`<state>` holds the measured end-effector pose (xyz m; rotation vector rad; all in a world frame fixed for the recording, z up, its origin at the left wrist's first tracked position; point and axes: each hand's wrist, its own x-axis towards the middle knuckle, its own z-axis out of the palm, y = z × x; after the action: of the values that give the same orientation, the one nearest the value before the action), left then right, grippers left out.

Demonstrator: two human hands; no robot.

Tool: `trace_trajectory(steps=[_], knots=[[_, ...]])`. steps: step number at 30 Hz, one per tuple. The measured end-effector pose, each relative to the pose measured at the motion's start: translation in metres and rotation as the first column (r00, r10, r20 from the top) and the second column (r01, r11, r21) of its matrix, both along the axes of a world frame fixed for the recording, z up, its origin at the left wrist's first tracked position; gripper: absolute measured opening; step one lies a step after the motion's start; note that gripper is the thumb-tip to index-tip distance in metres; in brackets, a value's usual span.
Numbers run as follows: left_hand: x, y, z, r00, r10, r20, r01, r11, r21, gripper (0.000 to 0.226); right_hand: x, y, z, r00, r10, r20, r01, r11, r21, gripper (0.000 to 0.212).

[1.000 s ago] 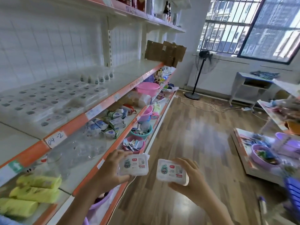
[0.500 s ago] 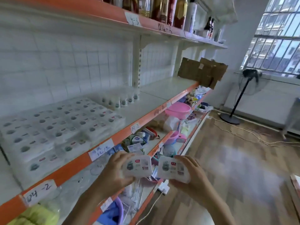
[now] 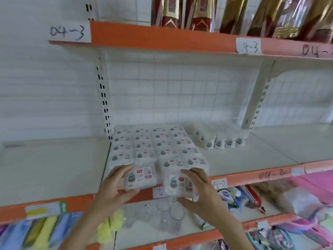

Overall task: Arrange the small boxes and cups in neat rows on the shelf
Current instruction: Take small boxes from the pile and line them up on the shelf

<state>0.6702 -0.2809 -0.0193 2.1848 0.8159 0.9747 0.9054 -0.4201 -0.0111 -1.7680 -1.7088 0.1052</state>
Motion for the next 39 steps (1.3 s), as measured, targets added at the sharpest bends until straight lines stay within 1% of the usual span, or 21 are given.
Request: trace_trajectory(steps=[3, 5, 6, 7, 9, 11, 14, 18, 21, 23, 25, 27, 29, 31, 33, 36, 39], knots=[[-0.034, 0.009, 0.001, 0.992, 0.125, -0.036, -0.126, 0.991, -0.035, 0.062, -0.014, 0.034, 0.002, 0.985, 0.102, 0.136, -0.112, 0.991, 0.071, 0.072], [-0.051, 0.013, 0.003, 0.984, 0.168, -0.064, -0.172, 0.982, -0.072, 0.063, -0.025, 0.056, 0.006, 0.960, 0.138, 0.243, -0.167, 0.980, 0.103, 0.065], [-0.057, 0.016, 0.005, 0.979, 0.185, -0.080, -0.192, 0.978, -0.084, 0.065, -0.031, 0.066, 0.007, 0.952, 0.151, 0.268, -0.181, 0.979, 0.089, 0.061], [-0.063, 0.019, 0.006, 0.974, 0.203, -0.099, -0.211, 0.974, -0.087, 0.067, -0.035, 0.075, 0.007, 0.943, 0.157, 0.295, -0.183, 0.981, 0.063, 0.059], [-0.070, 0.024, 0.007, 0.964, 0.227, -0.140, -0.240, 0.967, -0.082, 0.067, -0.041, 0.092, 0.003, 0.915, 0.139, 0.380, -0.180, 0.981, 0.073, 0.056], [-0.075, 0.030, 0.003, 0.954, 0.247, -0.173, -0.264, 0.961, -0.084, 0.066, -0.047, 0.104, -0.001, 0.901, 0.120, 0.417, -0.157, 0.986, 0.055, 0.055], [-0.077, 0.038, -0.002, 0.943, 0.262, -0.207, -0.286, 0.954, -0.094, 0.065, -0.051, 0.116, -0.010, 0.886, 0.024, 0.464, -0.078, 0.992, 0.097, 0.057], [-0.066, 0.046, -0.003, 0.939, 0.225, -0.260, -0.263, 0.957, -0.123, 0.068, -0.051, 0.117, -0.018, 0.882, -0.077, 0.464, 0.025, 0.993, 0.118, 0.055], [-0.054, 0.050, -0.004, 0.942, 0.190, -0.277, -0.222, 0.971, -0.089, 0.070, -0.046, 0.115, -0.023, 0.886, -0.103, 0.452, 0.054, 0.991, 0.120, 0.050], [-0.048, 0.051, -0.009, 0.952, 0.184, -0.246, -0.209, 0.975, -0.080, 0.067, -0.044, 0.113, -0.025, 0.903, -0.090, 0.421, 0.043, 0.992, 0.121, 0.042], [-0.043, 0.048, -0.016, 0.962, 0.209, -0.174, -0.221, 0.973, -0.058, 0.056, -0.042, 0.111, -0.029, 0.918, -0.082, 0.387, 0.026, 0.989, 0.148, 0.031], [-0.039, 0.045, -0.021, 0.969, 0.225, -0.098, -0.232, 0.971, -0.060, 0.049, -0.041, 0.109, -0.033, 0.922, -0.082, 0.377, 0.026, 0.988, 0.151, 0.032], [-0.038, 0.046, -0.026, 0.971, 0.235, -0.048, -0.238, 0.968, -0.076, 0.049, -0.042, 0.108, -0.037, 0.920, -0.095, 0.380, 0.040, 0.988, 0.150, 0.033], [-0.038, 0.049, -0.029, 0.973, 0.228, -0.026, -0.229, 0.970, -0.077, 0.049, -0.045, 0.108, -0.036, 0.926, -0.107, 0.362, 0.070, 0.991, 0.115, 0.045], [-0.038, 0.052, -0.031, 0.978, 0.210, -0.011, -0.210, 0.975, -0.076, 0.049, -0.045, 0.110, -0.038, 0.925, -0.117, 0.361, 0.090, 0.992, 0.091, 0.049], [-0.039, 0.054, -0.033, 0.982, 0.188, 0.000, -0.188, 0.979, -0.082, 0.048, -0.044, 0.111, -0.035, 0.918, -0.113, 0.381, 0.080, 0.992, 0.100, 0.031], [-0.041, 0.053, -0.033, 0.982, 0.189, -0.008, -0.189, 0.976, -0.105, 0.048, -0.047, 0.109, -0.031, 0.915, -0.088, 0.393, 0.082, 0.996, 0.032, 0.031]])
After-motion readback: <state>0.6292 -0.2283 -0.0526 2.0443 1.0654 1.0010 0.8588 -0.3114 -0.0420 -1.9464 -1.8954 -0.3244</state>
